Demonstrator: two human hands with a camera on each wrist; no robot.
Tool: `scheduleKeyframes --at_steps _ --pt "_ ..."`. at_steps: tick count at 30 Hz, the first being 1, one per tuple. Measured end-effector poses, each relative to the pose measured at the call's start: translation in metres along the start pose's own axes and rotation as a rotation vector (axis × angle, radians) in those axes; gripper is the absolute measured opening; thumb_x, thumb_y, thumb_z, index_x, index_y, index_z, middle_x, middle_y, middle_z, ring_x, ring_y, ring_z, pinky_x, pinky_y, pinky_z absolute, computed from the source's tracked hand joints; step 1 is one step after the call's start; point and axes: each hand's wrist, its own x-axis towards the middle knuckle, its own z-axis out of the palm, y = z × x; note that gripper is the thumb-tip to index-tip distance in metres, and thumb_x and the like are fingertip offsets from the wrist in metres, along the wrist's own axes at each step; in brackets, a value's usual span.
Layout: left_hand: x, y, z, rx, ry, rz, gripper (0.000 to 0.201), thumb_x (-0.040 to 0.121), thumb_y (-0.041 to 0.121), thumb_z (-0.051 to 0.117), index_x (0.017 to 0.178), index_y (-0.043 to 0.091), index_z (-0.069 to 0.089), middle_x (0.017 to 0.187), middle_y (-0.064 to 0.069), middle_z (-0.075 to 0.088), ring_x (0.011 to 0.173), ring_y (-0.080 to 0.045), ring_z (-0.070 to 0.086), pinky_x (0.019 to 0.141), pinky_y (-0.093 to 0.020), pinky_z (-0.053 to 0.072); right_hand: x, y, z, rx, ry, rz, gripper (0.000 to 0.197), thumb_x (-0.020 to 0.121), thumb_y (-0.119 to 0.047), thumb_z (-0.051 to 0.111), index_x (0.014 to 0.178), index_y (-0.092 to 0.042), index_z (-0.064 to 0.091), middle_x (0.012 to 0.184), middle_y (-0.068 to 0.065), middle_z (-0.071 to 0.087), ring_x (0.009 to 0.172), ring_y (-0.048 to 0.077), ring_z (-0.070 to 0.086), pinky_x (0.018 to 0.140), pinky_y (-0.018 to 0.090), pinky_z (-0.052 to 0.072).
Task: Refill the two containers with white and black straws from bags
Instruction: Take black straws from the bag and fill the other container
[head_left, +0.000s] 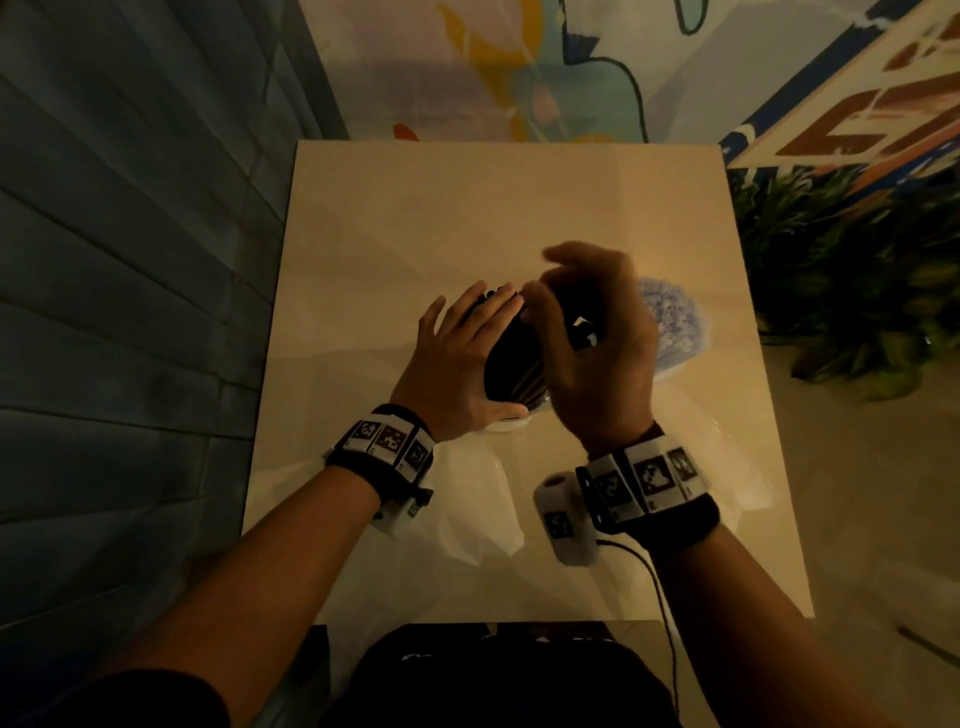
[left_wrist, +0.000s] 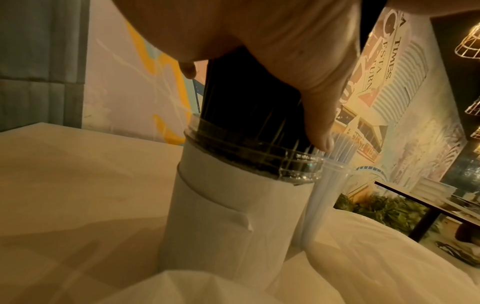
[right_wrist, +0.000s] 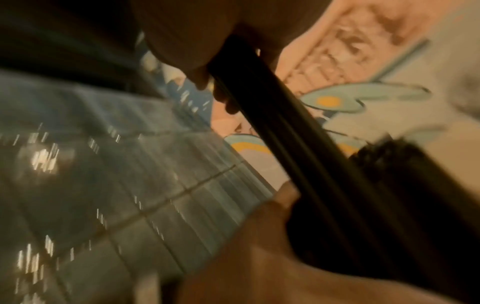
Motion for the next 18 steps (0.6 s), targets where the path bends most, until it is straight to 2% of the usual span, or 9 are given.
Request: scheduleKeyframes --at_steps 1,3,5,6,8,10,12,15,18 --pt "0.000 0.000 0.000 0.011 -0.011 -0.001 0.108 0.066 0.074 0.061 0.152 0.020 0.026 0.161 0.003 0.019 0.150 -0.020 0.008 0.118 -0.055 0.014 -0.002 0.003 0.002 -0.080 -0.036 -0.054 0.016 0.096 -0.009 0.062 0.111 -0.003 0.062 0.095 0.006 0.068 0.083 0.014 0.066 0.075 0.022 0.053" --pt "0.002 0.001 -0.001 0.020 -0.043 -0.010 0.101 0.069 0.075 0.045 0.152 0.019 0.026 0.161 0.001 0.019 0.150 -0.021 0.008 0.119 -0.054 0.012 -0.014 0.018 0.011 -0.224 -0.148 -0.123 0.018 0.100 -0.010 0.055 0.111 -0.001 0.066 0.104 0.008 0.069 0.095 0.018 0.064 0.084 0.031 0.052" --pt "0.004 0.000 -0.002 0.034 -0.076 -0.027 0.099 0.074 0.073 0.034 0.155 0.020 0.016 0.163 0.002 0.011 0.151 -0.019 0.003 0.120 -0.051 0.011 -0.036 0.042 0.019 -0.377 -0.281 -0.159 0.028 0.103 -0.017 0.048 0.117 -0.003 0.066 0.120 0.010 0.067 0.117 0.023 0.059 0.098 0.043 0.046" --pt "0.005 -0.001 -0.001 0.043 -0.085 -0.029 0.098 0.076 0.073 0.033 0.156 0.020 0.010 0.164 0.002 0.007 0.151 -0.018 0.000 0.120 -0.051 0.012 -0.046 0.053 0.019 -0.451 -0.336 -0.169 0.032 0.104 -0.020 0.045 0.123 -0.004 0.065 0.131 0.010 0.063 0.130 0.025 0.052 0.106 0.046 0.041" --pt "0.006 -0.003 -0.001 -0.005 -0.073 -0.034 0.103 0.076 0.073 0.044 0.155 0.020 0.004 0.164 0.002 0.005 0.151 -0.016 -0.001 0.120 -0.050 0.012 -0.058 0.063 0.014 -0.537 -0.396 -0.154 0.043 0.105 -0.029 0.042 0.138 -0.006 0.055 0.150 0.009 0.048 0.148 0.027 0.032 0.117 0.053 0.028" --pt "0.005 -0.005 -0.002 -0.112 -0.028 -0.058 0.114 0.070 0.074 0.057 0.155 0.017 0.006 0.163 0.000 0.010 0.150 -0.015 0.005 0.121 -0.048 0.012 -0.059 0.060 0.008 -0.561 -0.393 -0.105 0.055 0.105 -0.039 0.036 0.150 -0.008 0.040 0.162 0.008 0.029 0.154 0.026 0.015 0.123 0.054 0.014" --pt "0.000 -0.005 -0.003 -0.196 0.043 -0.076 0.122 0.064 0.074 0.064 0.155 0.014 0.008 0.161 -0.004 0.014 0.149 -0.019 0.013 0.120 -0.049 0.014 -0.058 0.063 0.007 -0.605 -0.441 -0.069 0.062 0.105 -0.047 0.028 0.156 -0.011 0.027 0.166 0.005 0.016 0.155 0.025 0.004 0.124 0.054 0.006" --pt "-0.011 -0.005 -0.003 -0.321 0.112 -0.116 0.126 0.061 0.067 0.075 0.154 0.012 0.010 0.160 -0.008 0.018 0.145 -0.021 0.018 0.118 -0.054 0.020 -0.062 0.072 0.007 -0.718 -0.579 -0.088 0.067 0.105 -0.052 0.027 0.159 -0.013 0.017 0.167 0.004 0.009 0.155 0.026 -0.004 0.122 0.058 0.007" --pt "-0.019 -0.011 0.006 -0.426 0.128 -0.189 0.130 0.058 0.073 0.075 0.154 0.016 0.009 0.158 -0.007 0.024 0.143 -0.023 0.027 0.114 -0.056 0.030 -0.063 0.076 0.004 -0.668 -0.552 -0.083 0.068 0.104 -0.048 0.035 0.158 -0.013 0.017 0.167 0.005 0.009 0.155 0.026 -0.002 0.124 0.055 0.001"
